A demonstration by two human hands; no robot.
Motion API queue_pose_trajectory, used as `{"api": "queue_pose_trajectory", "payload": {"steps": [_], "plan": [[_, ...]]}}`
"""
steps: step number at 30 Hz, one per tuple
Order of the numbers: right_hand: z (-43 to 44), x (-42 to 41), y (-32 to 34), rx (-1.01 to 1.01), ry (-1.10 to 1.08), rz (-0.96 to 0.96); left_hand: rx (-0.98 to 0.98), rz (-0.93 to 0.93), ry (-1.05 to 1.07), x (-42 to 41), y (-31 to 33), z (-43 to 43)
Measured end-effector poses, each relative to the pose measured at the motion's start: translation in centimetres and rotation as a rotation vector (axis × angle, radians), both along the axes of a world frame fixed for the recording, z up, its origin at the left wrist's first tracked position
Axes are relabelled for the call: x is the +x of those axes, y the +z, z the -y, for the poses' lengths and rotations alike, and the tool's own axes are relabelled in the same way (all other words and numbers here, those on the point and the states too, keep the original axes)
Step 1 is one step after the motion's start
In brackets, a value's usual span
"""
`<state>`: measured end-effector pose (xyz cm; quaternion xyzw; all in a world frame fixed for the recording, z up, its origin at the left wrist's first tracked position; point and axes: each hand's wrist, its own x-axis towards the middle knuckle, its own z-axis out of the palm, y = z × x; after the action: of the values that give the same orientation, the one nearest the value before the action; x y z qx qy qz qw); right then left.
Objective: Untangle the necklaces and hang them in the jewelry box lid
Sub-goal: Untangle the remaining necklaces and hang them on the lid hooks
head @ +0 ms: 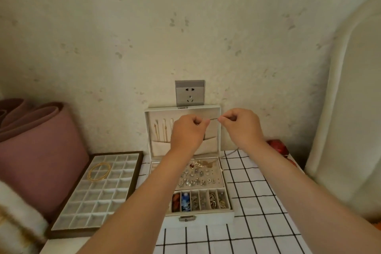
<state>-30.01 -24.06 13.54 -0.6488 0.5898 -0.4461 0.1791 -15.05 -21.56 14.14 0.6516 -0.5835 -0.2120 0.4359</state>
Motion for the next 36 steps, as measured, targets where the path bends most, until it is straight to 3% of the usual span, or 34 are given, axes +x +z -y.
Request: {"api": "queue_pose_trajectory", "payload": {"steps": [9, 18, 21, 25, 28, 33, 36], "plan": [[2.7, 2.6, -2.0, -0.119, -0.221, 0.011, 0.087, 0.067, 0.202, -1.8, -1.1, 3.5], [2.4, 2.9, -3.7, -0.137, -0.228, -0.167, 0.100, 0.066, 0.164, -1.4, -2.8, 3.6], [1.4, 2.6, -4.4, -0.032, -0.182, -0.105, 0.129, 0.014, 0.048, -1.3, -3.2, 3.0], [0.4, 2.5, -5.2, 0.291, 0.082, 0.133, 0.208, -0.239, -0.110, -1.3, -3.6, 1.6], [-1.1, 2.5, -5.0, 0.493, 0.276, 0.350, 0.239, -0.217, -0.206, -1.2, -3.1, 0.6], [-1.6, 2.1, -4.6, 0.457, 0.345, 0.254, 0.240, -0.209, -0.276, -0.6, -2.2, -0.2], [-1.2, 1.3, -3.9, 0.445, 0.276, 0.081, 0.250, -0.241, -0.246, -0.4, -2.6, -0.4]]}}
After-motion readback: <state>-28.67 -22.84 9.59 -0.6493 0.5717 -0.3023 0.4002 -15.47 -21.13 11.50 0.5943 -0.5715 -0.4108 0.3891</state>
